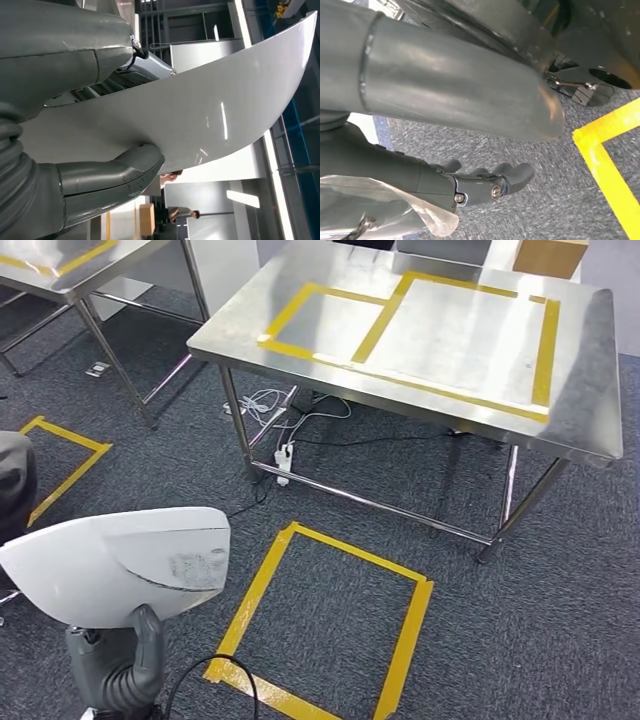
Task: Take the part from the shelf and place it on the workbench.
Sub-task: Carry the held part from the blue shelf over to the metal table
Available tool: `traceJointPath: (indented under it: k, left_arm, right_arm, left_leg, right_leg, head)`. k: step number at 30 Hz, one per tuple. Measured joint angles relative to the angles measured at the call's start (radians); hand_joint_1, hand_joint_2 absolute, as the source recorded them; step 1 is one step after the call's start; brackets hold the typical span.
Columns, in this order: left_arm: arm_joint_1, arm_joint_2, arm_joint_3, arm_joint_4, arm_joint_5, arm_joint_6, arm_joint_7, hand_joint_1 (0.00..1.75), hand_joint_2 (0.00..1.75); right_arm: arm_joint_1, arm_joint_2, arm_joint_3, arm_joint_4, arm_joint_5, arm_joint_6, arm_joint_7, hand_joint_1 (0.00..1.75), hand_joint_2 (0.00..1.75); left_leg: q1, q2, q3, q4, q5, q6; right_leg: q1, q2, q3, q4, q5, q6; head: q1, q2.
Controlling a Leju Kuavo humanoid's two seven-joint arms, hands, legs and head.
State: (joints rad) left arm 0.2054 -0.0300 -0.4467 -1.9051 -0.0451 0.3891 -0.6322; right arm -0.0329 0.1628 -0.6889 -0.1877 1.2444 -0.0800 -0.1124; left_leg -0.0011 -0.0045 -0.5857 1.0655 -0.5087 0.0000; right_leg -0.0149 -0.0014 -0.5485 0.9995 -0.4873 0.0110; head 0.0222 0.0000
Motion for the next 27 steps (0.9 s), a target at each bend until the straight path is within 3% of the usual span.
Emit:
traceJointPath:
  k: [3, 4, 5, 6, 8, 10, 14, 16, 18, 19, 20, 21, 23, 24, 25, 27]
  left_arm:
    - [0.005, 0.002, 0.000, -0.002, 0.000, 0.000, 0.000, 1.75, 1.75]
    - [0.007, 0.002, 0.000, -0.002, 0.000, 0.000, 0.000, 1.75, 1.75]
    - [0.009, 0.003, 0.000, -0.002, 0.000, 0.000, 0.000, 1.75, 1.75]
    - [0.009, 0.004, 0.000, -0.002, 0.000, 0.000, 0.000, 1.75, 1.75]
    - [0.010, 0.005, 0.000, -0.003, 0.000, 0.000, 0.000, 1.75, 1.75]
    - [0.010, 0.007, 0.000, -0.005, 0.000, 0.000, -0.002, 1.75, 1.75]
    - [0.011, 0.009, -0.001, -0.006, 0.002, 0.002, -0.003, 1.75, 1.75]
    - [0.010, 0.008, -0.002, -0.007, 0.004, 0.002, -0.002, 1.75, 1.75]
    - [0.008, 0.008, -0.002, -0.007, 0.008, 0.002, -0.002, 1.75, 1.75]
    - [0.008, 0.008, -0.002, -0.007, 0.011, 0.002, -0.002, 1.75, 1.75]
    - [0.008, 0.008, -0.001, -0.007, 0.013, 0.002, -0.002, 1.75, 1.75]
    - [0.008, 0.008, -0.001, -0.007, 0.015, 0.002, -0.002, 1.75, 1.75]
    - [0.008, 0.008, -0.001, -0.007, 0.015, 0.002, -0.002, 1.75, 1.75]
    - [0.007, 0.008, -0.001, -0.007, 0.015, 0.002, -0.001, 1.75, 1.75]
    - [0.007, 0.008, -0.001, -0.007, 0.016, 0.002, -0.001, 1.75, 1.75]
    - [0.006, 0.008, 0.000, -0.007, 0.016, 0.002, -0.001, 1.75, 1.75]
  right_arm:
    - [0.000, 0.000, 0.000, 0.000, 0.001, 0.003, 0.000, 0.00, 0.00]
    - [0.000, 0.000, 0.000, 0.000, 0.001, 0.005, 0.001, 0.00, 0.00]
    - [0.000, 0.000, 0.000, 0.000, 0.001, 0.007, 0.001, 0.00, 0.00]
    - [0.000, 0.000, 0.000, 0.000, 0.001, 0.009, 0.001, 0.00, 0.00]
    - [0.000, 0.001, 0.000, 0.000, 0.001, 0.012, 0.002, 0.00, 0.00]
    - [0.000, 0.001, 0.000, 0.000, 0.002, 0.014, 0.002, 0.00, 0.00]
    - [-0.002, 0.001, 0.000, 0.000, 0.003, 0.019, 0.003, 0.00, 0.00]
    - [-0.002, 0.001, 0.000, 0.000, 0.003, 0.023, 0.003, 0.00, 0.00]
    - [-0.002, 0.001, 0.000, 0.000, 0.003, 0.026, 0.003, 0.00, 0.00]
    - [-0.001, 0.001, 0.000, 0.000, 0.003, 0.027, 0.003, 0.00, 0.00]
    - [0.000, 0.001, 0.000, 0.000, 0.002, 0.028, 0.003, 0.00, 0.00]
    - [0.000, 0.001, 0.000, 0.000, 0.002, 0.028, 0.003, 0.00, 0.00]
    - [-0.001, 0.001, 0.000, 0.000, 0.002, 0.028, 0.002, 0.00, 0.00]
    - [-0.001, 0.001, 0.000, 0.000, 0.002, 0.028, 0.002, 0.00, 0.00]
    - [-0.002, 0.001, 0.000, 0.000, 0.002, 0.028, 0.002, 0.00, 0.00]
    - [-0.001, 0.000, 0.000, 0.000, 0.002, 0.028, 0.001, 0.00, 0.00]
  left_leg:
    - [0.005, 0.001, -0.084, 0.187, -0.089, -0.013]
    - [0.007, 0.001, -0.103, 0.227, -0.097, -0.015]
    - [0.008, 0.001, -0.106, 0.230, -0.085, -0.015]
    - [0.009, 0.001, -0.088, 0.191, -0.054, -0.014]
    - [0.009, 0.001, -0.025, 0.055, 0.014, -0.010]
    - [0.006, 0.001, 0.014, -0.033, 0.037, -0.002]
    - [0.005, 0.001, 0.020, -0.052, 0.034, 0.023]
    - [0.007, 0.002, 0.023, -0.057, 0.035, 0.034]
    - [0.005, 0.002, 0.024, -0.057, 0.033, 0.040]
    - [0.004, 0.002, 0.025, -0.056, 0.031, 0.041]
    - [0.003, 0.002, 0.027, -0.056, 0.029, 0.042]
    - [0.003, 0.001, 0.030, -0.056, 0.027, 0.042]
    - [0.002, -0.001, 0.040, -0.056, 0.020, 0.038]
    - [0.001, -0.001, 0.043, -0.054, 0.015, 0.034]
    - [0.000, -0.001, 0.043, -0.053, 0.013, 0.029]
    - [-0.002, 0.000, 0.042, -0.052, 0.011, 0.020]
  right_leg:
    - [0.000, -0.003, 0.002, -0.001, -0.001, -0.006]
    - [0.000, -0.003, 0.003, 0.000, -0.002, -0.006]
    - [0.000, -0.003, 0.004, 0.000, -0.002, -0.006]
    - [0.000, -0.003, 0.006, 0.000, -0.004, -0.005]
    - [0.001, -0.002, 0.012, 0.001, -0.009, -0.001]
    - [0.004, -0.001, 0.012, 0.003, -0.013, 0.009]
    - [0.001, -0.002, 0.003, 0.013, -0.026, 0.031]
    - [0.001, -0.001, -0.037, 0.093, -0.070, 0.037]
    - [0.001, 0.000, -0.108, 0.229, -0.125, 0.040]
    - [0.001, 0.000, -0.136, 0.277, -0.134, 0.041]
    - [0.001, 0.000, -0.149, 0.290, -0.124, 0.041]
    - [0.001, 0.000, -0.141, 0.261, -0.094, 0.039]
    - [0.002, 0.000, -0.084, 0.130, -0.019, 0.033]
    - [0.004, 0.000, -0.054, 0.069, 0.002, 0.028]
    - [0.005, 0.001, -0.034, 0.031, 0.010, 0.025]
    - [0.008, 0.002, -0.023, 0.012, 0.005, 0.017]
  head:
    - [-0.002, 0.000]
    - [-0.002, 0.000]
    - [-0.002, 0.000]
    - [-0.002, 0.000]
    - [-0.002, 0.000]
    - [-0.001, 0.000]
    - [0.002, 0.000]
    - [0.006, 0.000]
    - [0.009, 0.000]
    - [0.009, 0.000]
    - [0.009, 0.000]
    - [0.009, 0.000]
    - [0.009, 0.000]
    - [0.009, 0.000]
    - [0.008, 0.000]
    - [0.008, 0.000]
